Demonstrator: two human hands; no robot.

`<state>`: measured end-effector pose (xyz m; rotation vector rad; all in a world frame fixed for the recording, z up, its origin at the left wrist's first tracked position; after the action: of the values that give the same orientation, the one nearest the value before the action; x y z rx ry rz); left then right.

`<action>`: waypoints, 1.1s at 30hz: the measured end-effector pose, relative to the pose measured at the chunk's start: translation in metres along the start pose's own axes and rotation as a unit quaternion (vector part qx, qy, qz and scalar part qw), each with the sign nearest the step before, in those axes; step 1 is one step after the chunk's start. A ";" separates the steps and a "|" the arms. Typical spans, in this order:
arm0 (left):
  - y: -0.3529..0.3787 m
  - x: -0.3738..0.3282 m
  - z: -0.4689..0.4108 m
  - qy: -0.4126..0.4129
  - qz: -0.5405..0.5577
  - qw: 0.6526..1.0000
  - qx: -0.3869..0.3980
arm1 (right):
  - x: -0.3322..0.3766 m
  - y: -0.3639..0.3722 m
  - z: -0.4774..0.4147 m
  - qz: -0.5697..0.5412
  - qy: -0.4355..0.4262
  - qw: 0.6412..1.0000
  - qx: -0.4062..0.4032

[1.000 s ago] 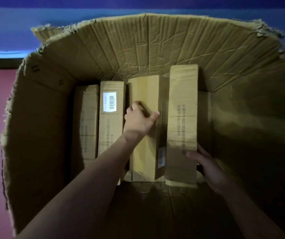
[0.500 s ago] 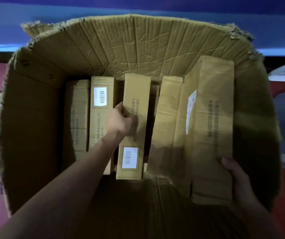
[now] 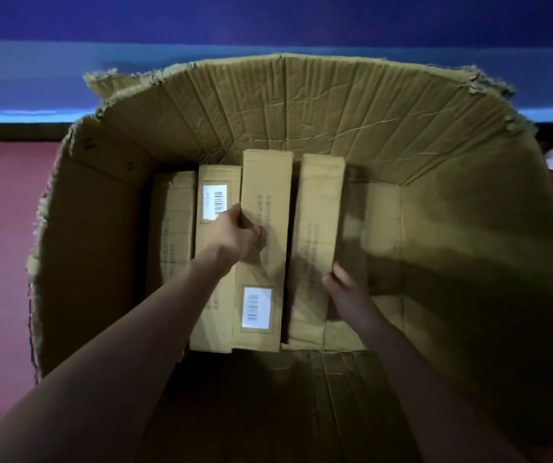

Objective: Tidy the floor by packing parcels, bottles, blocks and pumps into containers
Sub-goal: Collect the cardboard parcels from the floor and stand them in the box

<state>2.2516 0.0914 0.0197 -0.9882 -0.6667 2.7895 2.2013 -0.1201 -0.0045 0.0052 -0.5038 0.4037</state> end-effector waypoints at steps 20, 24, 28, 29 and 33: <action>0.017 0.013 -0.007 0.118 -0.446 0.883 -0.086 | 0.009 0.003 -0.031 0.118 -0.024 0.992 0.027; 0.021 0.017 -0.014 0.122 -0.482 0.865 -0.069 | 0.013 0.001 -0.029 0.118 -0.076 0.990 0.009; 0.029 0.030 -0.008 0.130 -0.481 0.865 -0.051 | 0.005 0.005 -0.029 0.122 -0.093 0.988 -0.004; 0.027 0.028 -0.007 0.132 -0.477 0.867 -0.051 | 0.006 0.005 -0.029 0.130 -0.084 0.988 -0.001; 0.012 0.001 0.008 0.118 -0.414 0.902 -0.020 | 0.014 -0.001 -0.008 0.194 -0.037 0.980 -0.014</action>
<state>2.2460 0.0776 0.0191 -0.7713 -0.8525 1.8892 2.2165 -0.1154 -0.0048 -0.1081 -0.5847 0.7797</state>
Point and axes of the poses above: each hand's wrist, its own z-axis away from the middle knuckle, its own y-axis out of the palm, x = y × z, the point moved 5 cm from there along -z, towards the middle knuckle, and after that the axes turned 1 degree about -z, right-handed, at the moved point
